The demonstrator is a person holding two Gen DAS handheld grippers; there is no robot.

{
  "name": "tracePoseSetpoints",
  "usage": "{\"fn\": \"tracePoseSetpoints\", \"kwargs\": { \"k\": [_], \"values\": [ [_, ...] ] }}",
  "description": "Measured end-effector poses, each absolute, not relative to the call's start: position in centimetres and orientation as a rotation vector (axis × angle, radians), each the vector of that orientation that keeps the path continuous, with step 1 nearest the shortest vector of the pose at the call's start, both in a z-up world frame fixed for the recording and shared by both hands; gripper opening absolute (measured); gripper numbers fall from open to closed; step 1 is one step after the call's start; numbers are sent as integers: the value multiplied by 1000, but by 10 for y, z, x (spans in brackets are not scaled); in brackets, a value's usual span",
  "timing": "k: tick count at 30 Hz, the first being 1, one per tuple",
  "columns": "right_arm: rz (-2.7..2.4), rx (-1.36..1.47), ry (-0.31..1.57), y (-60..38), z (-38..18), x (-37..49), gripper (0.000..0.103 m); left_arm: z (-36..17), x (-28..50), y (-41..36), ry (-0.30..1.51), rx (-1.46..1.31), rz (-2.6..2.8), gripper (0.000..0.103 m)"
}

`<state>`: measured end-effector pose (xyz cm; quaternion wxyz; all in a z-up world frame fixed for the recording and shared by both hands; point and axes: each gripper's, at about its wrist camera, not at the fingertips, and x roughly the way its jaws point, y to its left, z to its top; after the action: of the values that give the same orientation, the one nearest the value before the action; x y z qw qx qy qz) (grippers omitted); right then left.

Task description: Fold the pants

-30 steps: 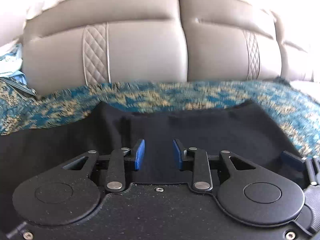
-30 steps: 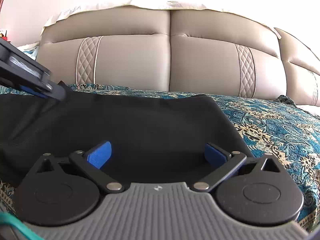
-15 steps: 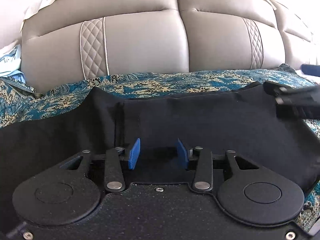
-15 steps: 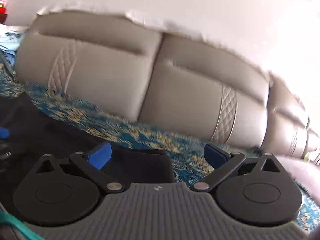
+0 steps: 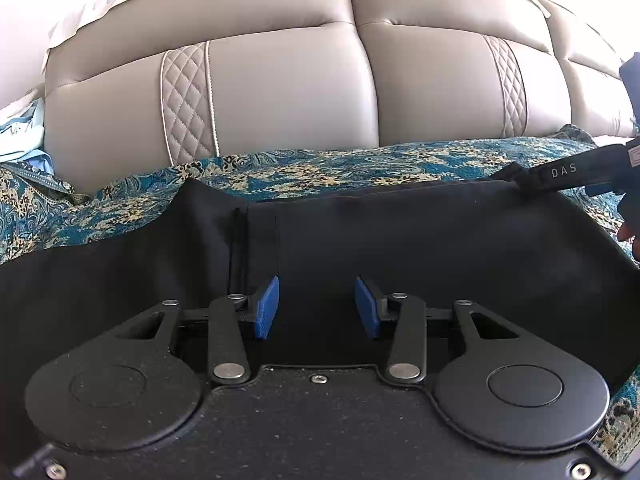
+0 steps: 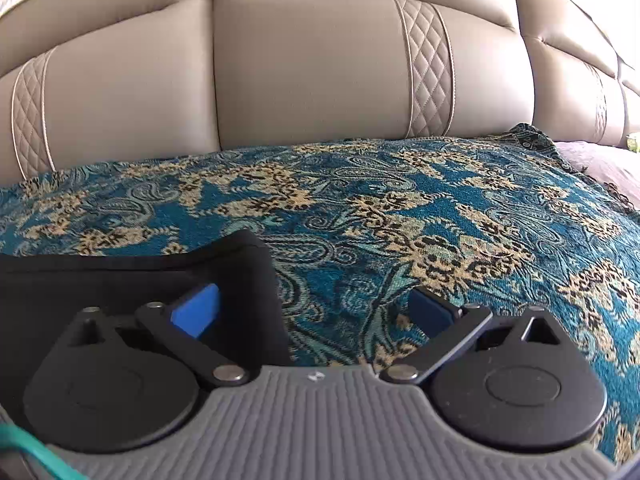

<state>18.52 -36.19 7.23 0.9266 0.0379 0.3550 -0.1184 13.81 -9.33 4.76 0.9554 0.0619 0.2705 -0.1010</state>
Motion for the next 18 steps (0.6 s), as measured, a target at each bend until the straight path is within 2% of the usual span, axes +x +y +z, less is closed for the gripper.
{"fn": "tracePoseSetpoints", "kwargs": {
  "k": [2, 3, 4, 5, 6, 10, 18],
  "values": [
    [-252, 58, 685, -355, 80, 179, 103, 48, 138, -93, 556, 118, -199, 43],
    [-247, 47, 658, -349, 83, 174, 103, 50, 139, -93, 562, 117, -190, 50],
    [-239, 40, 629, -344, 86, 169, 103, 52, 139, -94, 573, 125, -171, 58],
    [-229, 37, 606, -341, 89, 165, 103, 54, 139, -94, 589, 134, -144, 77],
    [-215, 35, 581, -336, 94, 160, 103, 56, 138, -92, 597, 133, -129, 85],
    [-141, 54, 527, -315, 104, 146, 103, 65, 127, -74, 589, 105, -139, 85],
    [54, 82, 536, -253, 92, 134, 103, 83, 108, -22, 571, 126, -62, 97]
  ]
}}
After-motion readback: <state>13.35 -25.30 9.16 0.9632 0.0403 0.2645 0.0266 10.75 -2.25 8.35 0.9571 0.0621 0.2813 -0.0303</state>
